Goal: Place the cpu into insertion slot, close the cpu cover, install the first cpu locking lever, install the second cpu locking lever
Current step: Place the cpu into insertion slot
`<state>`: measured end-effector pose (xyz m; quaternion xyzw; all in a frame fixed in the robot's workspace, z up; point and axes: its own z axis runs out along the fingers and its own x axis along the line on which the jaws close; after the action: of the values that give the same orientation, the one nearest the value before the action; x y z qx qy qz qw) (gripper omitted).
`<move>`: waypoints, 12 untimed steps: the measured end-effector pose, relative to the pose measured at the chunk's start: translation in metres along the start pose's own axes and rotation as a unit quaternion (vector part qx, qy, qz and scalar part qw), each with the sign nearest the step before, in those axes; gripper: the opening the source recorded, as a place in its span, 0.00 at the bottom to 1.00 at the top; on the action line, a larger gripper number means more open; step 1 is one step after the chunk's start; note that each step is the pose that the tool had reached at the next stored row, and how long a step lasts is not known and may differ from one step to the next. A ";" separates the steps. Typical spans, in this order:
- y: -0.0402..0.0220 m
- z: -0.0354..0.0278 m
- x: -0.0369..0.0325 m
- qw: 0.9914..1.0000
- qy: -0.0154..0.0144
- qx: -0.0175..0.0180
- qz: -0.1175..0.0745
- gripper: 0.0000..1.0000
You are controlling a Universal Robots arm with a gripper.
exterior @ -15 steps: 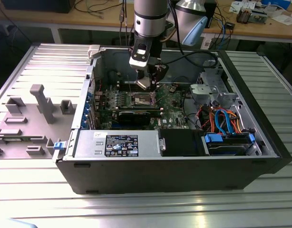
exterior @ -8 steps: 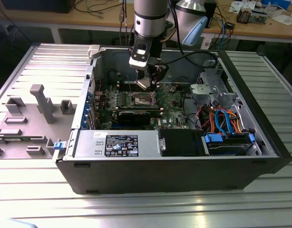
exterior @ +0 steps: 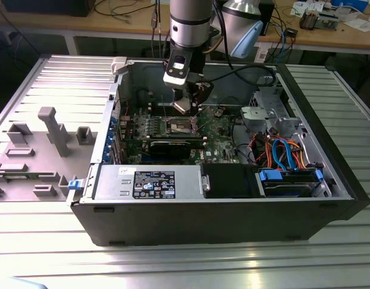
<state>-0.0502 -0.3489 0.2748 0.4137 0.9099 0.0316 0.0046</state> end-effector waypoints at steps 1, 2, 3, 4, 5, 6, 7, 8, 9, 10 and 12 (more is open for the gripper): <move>0.0000 0.0000 0.0000 1.000 0.000 0.000 0.000 0.55; 0.0000 0.0000 0.0000 1.000 0.000 0.000 0.001 0.55; 0.0000 0.0001 0.0000 1.000 0.000 0.000 0.001 0.55; 0.0000 0.0002 0.0000 1.000 0.000 0.000 0.002 0.55; 0.0000 0.0002 0.0000 1.000 0.000 0.000 0.002 0.55; 0.0000 0.0002 0.0000 1.000 0.000 0.000 0.002 0.55; 0.0000 0.0003 0.0000 1.000 0.000 0.000 0.003 0.55; 0.0000 0.0004 0.0000 1.000 0.000 0.000 0.003 0.55; 0.0000 0.0005 0.0000 1.000 0.000 0.000 0.003 0.55; 0.0000 0.0005 0.0000 1.000 0.000 0.000 0.004 0.55; 0.0000 0.0006 0.0000 1.000 0.000 0.000 0.004 0.55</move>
<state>-0.0502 -0.3489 0.2742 0.4172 0.9083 0.0315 0.0047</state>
